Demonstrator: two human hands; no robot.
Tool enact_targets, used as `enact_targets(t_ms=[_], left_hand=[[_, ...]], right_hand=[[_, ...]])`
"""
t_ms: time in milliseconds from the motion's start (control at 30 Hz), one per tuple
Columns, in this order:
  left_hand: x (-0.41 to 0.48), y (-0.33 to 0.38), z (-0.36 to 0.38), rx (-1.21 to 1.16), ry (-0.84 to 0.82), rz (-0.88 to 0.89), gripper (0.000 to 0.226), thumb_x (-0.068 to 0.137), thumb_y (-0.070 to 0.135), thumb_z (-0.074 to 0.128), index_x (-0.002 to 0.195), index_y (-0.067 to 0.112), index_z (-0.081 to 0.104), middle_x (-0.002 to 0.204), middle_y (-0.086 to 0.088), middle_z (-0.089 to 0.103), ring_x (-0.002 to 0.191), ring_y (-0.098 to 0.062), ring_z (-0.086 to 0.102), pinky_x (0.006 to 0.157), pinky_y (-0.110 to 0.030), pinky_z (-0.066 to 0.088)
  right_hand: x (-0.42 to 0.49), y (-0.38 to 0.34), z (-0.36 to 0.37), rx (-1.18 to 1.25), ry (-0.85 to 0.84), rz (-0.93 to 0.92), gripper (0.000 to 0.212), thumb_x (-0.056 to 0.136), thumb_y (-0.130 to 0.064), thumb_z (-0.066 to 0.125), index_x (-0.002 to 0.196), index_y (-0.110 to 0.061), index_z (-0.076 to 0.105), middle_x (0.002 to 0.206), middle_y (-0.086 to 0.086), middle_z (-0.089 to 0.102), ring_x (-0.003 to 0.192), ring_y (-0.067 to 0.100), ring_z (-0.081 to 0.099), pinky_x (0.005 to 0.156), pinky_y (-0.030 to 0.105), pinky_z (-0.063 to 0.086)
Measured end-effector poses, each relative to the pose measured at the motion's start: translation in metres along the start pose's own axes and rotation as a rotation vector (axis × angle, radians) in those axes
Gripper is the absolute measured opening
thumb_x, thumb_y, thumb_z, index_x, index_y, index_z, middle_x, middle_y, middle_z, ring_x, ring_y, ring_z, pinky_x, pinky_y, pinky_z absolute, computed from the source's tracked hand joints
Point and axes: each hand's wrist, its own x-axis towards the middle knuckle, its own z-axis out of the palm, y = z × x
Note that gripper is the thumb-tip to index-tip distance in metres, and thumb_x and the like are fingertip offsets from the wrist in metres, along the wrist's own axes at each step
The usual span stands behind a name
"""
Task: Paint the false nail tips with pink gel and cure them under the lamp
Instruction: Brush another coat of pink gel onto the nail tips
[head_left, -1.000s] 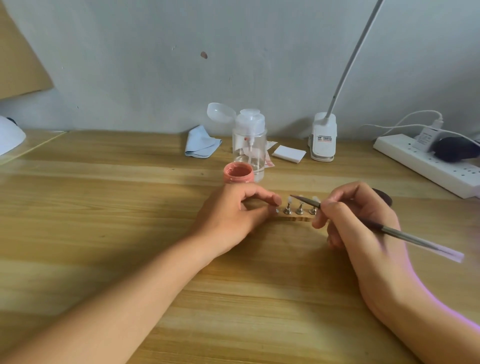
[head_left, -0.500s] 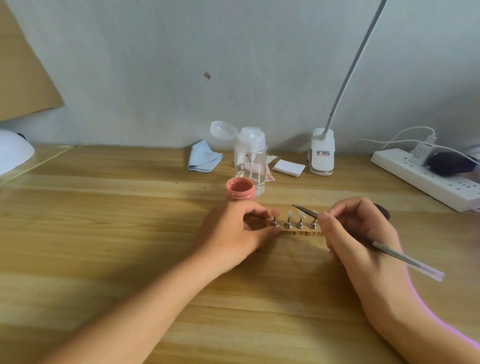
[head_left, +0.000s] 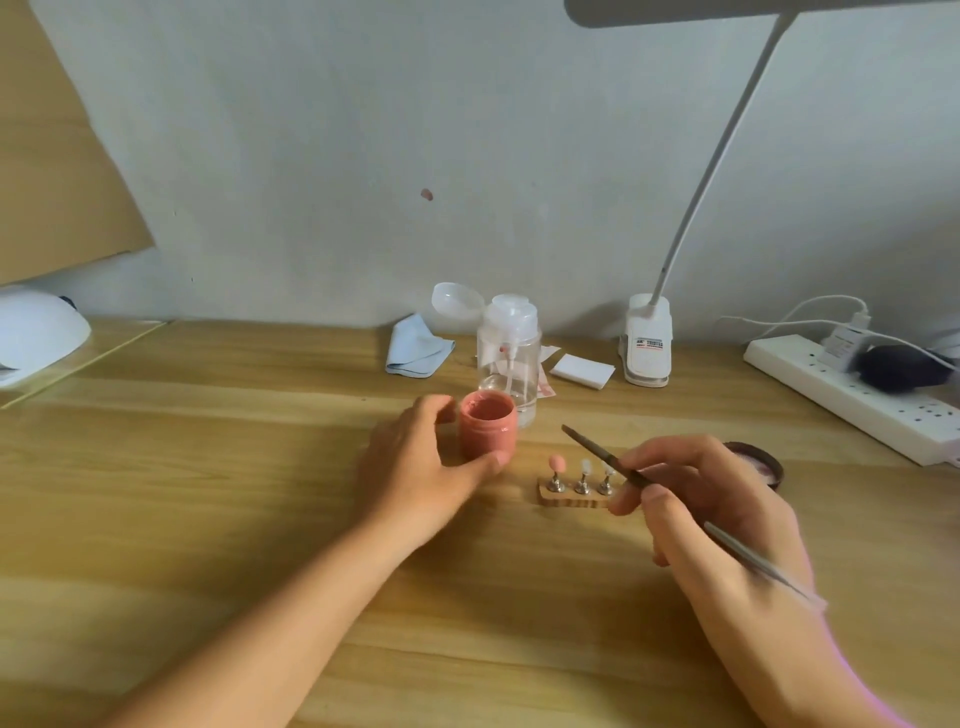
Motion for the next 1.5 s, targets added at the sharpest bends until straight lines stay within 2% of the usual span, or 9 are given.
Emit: enact_targets(t_ms=[100, 200, 367, 533, 733, 1033, 1267, 1400, 1500], left_hand=[[-0.001, 0.003, 0.002, -0.001, 0.0, 0.09, 0.05, 0.074, 0.041, 0.083, 0.115, 0.032, 0.056, 0.114, 0.011, 0.065, 0.109, -0.012, 0.059, 0.091, -0.035, 0.048], [-0.006, 0.003, 0.005, 0.017, 0.089, 0.177, 0.05, 0.074, 0.035, 0.083, 0.113, 0.033, 0.052, 0.112, 0.016, 0.06, 0.105, -0.01, 0.055, 0.086, -0.032, 0.045], [-0.012, 0.008, 0.005, 0.066, 0.254, 0.405, 0.055, 0.071, 0.031, 0.084, 0.117, 0.024, 0.053, 0.111, 0.012, 0.058, 0.103, -0.009, 0.05, 0.084, -0.02, 0.038], [-0.02, 0.015, 0.005, 0.12, 0.295, 0.574, 0.053, 0.074, 0.046, 0.068, 0.116, 0.016, 0.056, 0.109, 0.007, 0.058, 0.098, -0.015, 0.055, 0.088, -0.029, 0.041], [-0.022, 0.017, 0.005, 0.08, 0.245, 0.623, 0.052, 0.072, 0.043, 0.071, 0.114, 0.017, 0.054, 0.106, 0.008, 0.055, 0.095, -0.014, 0.055, 0.085, -0.031, 0.045], [-0.02, 0.017, 0.004, -0.005, 0.227, 0.495, 0.06, 0.068, 0.054, 0.068, 0.113, 0.018, 0.053, 0.105, 0.011, 0.056, 0.095, -0.006, 0.053, 0.086, -0.02, 0.042], [-0.008, 0.003, 0.004, 0.009, 0.172, 0.162, 0.066, 0.076, 0.041, 0.079, 0.124, 0.021, 0.038, 0.109, 0.013, 0.056, 0.104, -0.018, 0.062, 0.095, -0.041, 0.046], [-0.004, -0.003, 0.005, 0.035, 0.124, 0.09, 0.065, 0.083, 0.038, 0.075, 0.129, 0.021, 0.033, 0.113, 0.008, 0.063, 0.102, -0.025, 0.062, 0.083, -0.036, 0.048], [-0.004, -0.005, 0.008, 0.104, 0.076, 0.13, 0.057, 0.088, 0.033, 0.069, 0.129, 0.02, 0.033, 0.116, 0.006, 0.063, 0.095, -0.025, 0.061, 0.073, -0.035, 0.045]], right_hand=[[-0.001, -0.001, 0.001, -0.032, -0.009, -0.026, 0.015, 0.082, -0.019, 0.062, 0.094, -0.027, 0.061, 0.078, 0.005, 0.071, 0.065, 0.024, 0.06, 0.056, 0.027, 0.045], [-0.001, -0.001, 0.003, -0.121, -0.012, -0.105, 0.018, 0.086, -0.014, 0.07, 0.092, -0.029, 0.063, 0.082, 0.0, 0.071, 0.069, 0.017, 0.065, 0.062, 0.033, 0.051], [-0.003, -0.002, 0.004, -0.162, -0.044, -0.192, 0.019, 0.086, -0.015, 0.061, 0.1, -0.026, 0.069, 0.091, -0.013, 0.075, 0.08, 0.01, 0.071, 0.066, 0.018, 0.053], [-0.002, -0.001, 0.005, -0.168, -0.007, -0.19, 0.02, 0.088, -0.021, 0.061, 0.103, -0.029, 0.071, 0.093, -0.011, 0.075, 0.084, 0.018, 0.07, 0.064, 0.021, 0.052], [-0.001, 0.0, 0.005, -0.165, -0.039, -0.157, 0.021, 0.088, -0.033, 0.059, 0.105, -0.03, 0.071, 0.094, -0.009, 0.074, 0.082, 0.017, 0.069, 0.061, 0.027, 0.054], [-0.003, -0.003, 0.003, -0.098, 0.049, -0.221, 0.016, 0.088, -0.02, 0.066, 0.103, -0.025, 0.067, 0.09, -0.007, 0.073, 0.084, 0.014, 0.07, 0.063, 0.025, 0.054], [0.0, -0.001, -0.003, 0.005, 0.1, -0.094, 0.008, 0.091, -0.009, 0.064, 0.088, -0.015, 0.06, 0.073, 0.01, 0.058, 0.061, 0.026, 0.054, 0.055, 0.049, 0.046], [0.004, 0.004, -0.008, 0.104, 0.115, 0.121, 0.019, 0.094, 0.001, 0.049, 0.097, -0.014, 0.06, 0.075, 0.011, 0.07, 0.067, 0.023, 0.065, 0.061, 0.044, 0.054], [0.007, 0.005, -0.007, 0.095, 0.078, 0.175, 0.019, 0.091, 0.004, 0.051, 0.091, -0.01, 0.064, 0.077, 0.01, 0.073, 0.068, 0.019, 0.066, 0.068, 0.041, 0.054]])
